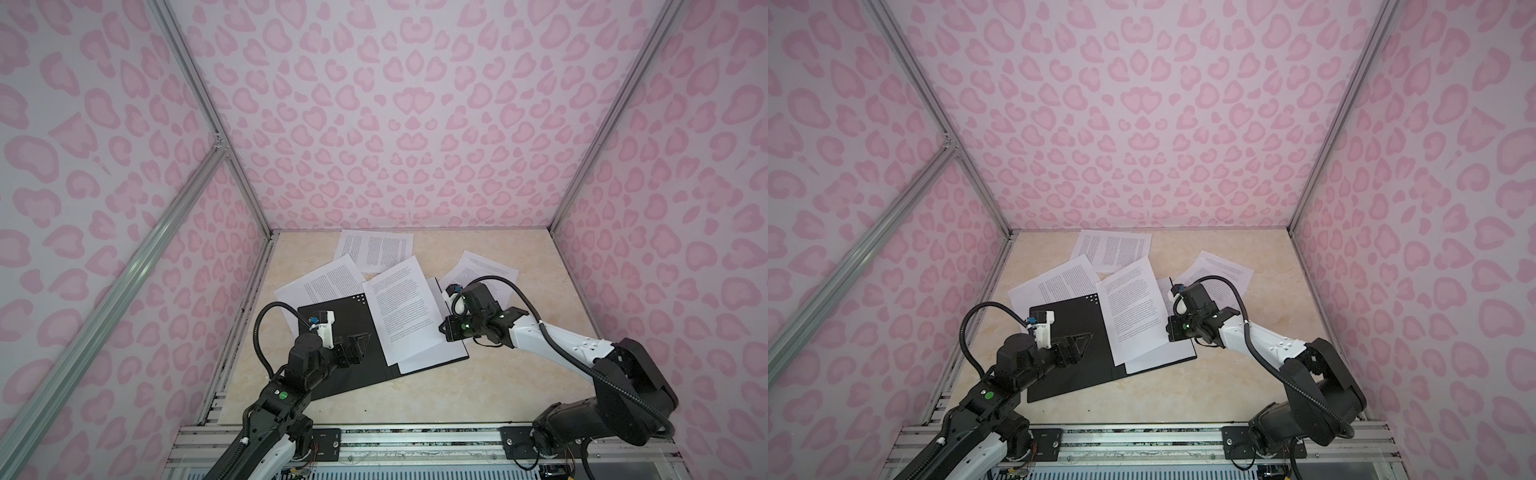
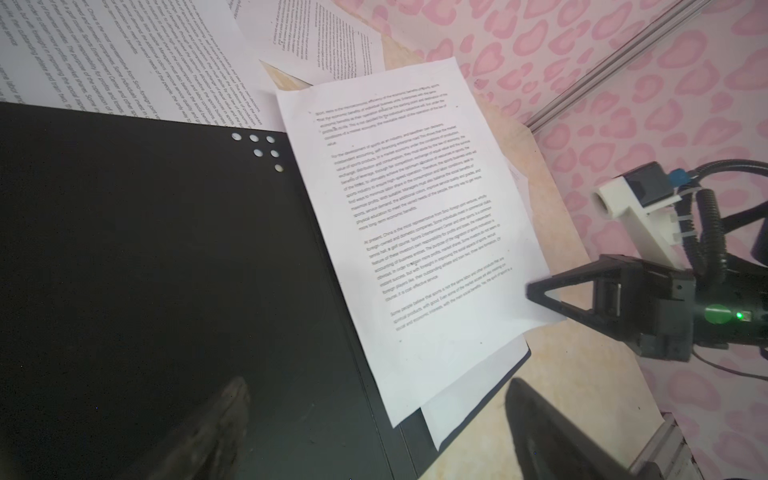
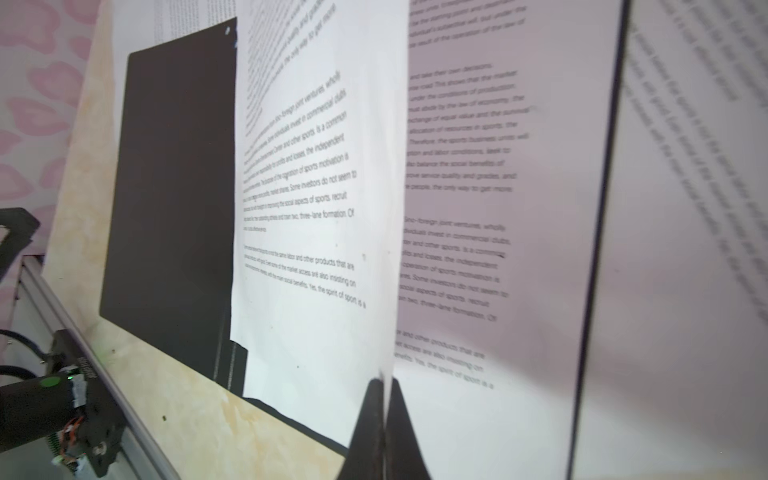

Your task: Put the files into the folder

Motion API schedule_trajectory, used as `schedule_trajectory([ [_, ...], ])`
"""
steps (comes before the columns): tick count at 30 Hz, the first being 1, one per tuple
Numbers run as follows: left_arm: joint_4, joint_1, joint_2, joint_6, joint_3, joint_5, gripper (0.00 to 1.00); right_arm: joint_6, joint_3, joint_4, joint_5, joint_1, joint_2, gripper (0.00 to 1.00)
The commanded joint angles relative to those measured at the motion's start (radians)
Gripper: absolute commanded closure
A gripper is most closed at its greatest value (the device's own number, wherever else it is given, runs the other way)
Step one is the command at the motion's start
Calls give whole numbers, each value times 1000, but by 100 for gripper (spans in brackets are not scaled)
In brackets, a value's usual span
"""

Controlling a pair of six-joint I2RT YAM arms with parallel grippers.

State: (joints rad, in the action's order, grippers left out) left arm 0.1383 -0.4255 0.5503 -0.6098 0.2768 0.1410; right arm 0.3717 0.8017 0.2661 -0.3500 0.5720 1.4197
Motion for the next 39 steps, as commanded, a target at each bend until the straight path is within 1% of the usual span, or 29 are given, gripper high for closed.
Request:
schedule_trajectory([
  [1,9,1,25,7,6,0,3,-59,-6,136,155,-1,-47,100],
  [3,6,1,35,7,6,5,2,-58,-19,147,185,-7,-74,100],
  [6,6,1,35,7,7,2,2,-70,-22,177,193,-11,-86,100],
  [9,9,1,29,7,9,3,2,-66,-31,191,226,-10,-99,100],
  [15,15,1,23,8,7,-1,2,-57,-26,208,232,-9,-99,100],
  [23,17,0,28,8,12,3,2,-30,-46,216,258,-15,-135,100],
  [34,18,1,36,8,13,1,2,-19,-58,184,194,-16,-113,100],
  [39,19,0,39,10,13,-1,2,-9,-78,146,138,-12,-127,100],
])
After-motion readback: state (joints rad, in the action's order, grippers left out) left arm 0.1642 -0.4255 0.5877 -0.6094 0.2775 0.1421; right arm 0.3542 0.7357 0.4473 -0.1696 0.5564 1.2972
